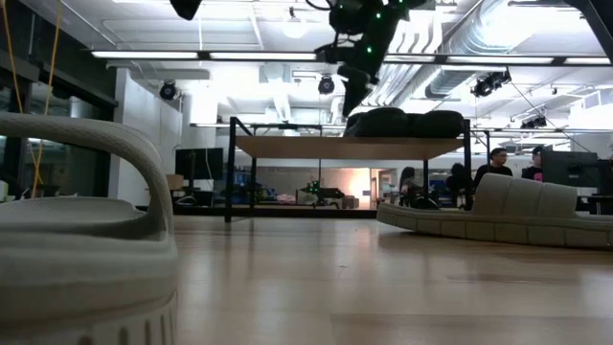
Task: Pick and place slides into the shelf
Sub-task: Put the black slide on the shelf, then put the right gray slide on the shelf
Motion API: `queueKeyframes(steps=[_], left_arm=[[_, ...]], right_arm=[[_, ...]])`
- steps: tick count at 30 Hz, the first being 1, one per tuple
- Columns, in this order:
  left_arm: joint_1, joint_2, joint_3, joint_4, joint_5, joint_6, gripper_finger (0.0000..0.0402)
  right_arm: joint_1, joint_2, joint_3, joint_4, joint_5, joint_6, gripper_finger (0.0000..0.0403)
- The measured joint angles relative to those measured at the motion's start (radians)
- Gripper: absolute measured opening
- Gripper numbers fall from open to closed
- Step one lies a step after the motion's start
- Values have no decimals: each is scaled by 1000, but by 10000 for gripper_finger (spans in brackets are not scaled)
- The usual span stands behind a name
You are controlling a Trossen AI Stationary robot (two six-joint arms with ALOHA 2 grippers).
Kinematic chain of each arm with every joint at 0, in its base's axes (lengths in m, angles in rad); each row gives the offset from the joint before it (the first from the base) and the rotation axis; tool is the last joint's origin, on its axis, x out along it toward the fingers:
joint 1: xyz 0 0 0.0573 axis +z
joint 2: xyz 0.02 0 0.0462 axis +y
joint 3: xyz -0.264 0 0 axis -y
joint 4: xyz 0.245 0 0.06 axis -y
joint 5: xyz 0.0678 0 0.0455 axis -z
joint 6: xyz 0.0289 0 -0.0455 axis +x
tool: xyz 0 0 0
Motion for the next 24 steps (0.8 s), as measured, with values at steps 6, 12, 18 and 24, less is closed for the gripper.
queueKeyframes(steps=[6,12,18,24], left_arm=[[0,0,0,0,0,0,1],[0,0,0,0,0,0,1],[0,0,0,0,0,0,1],[0,0,0,-3,0,0,1]], right_arm=[[13,0,11,-6,-6,-1,0],[18,0,11,33,-125,-1,0],[36,4,11,120,-259,-20,0],[43,4,11,122,-328,-35,0]])
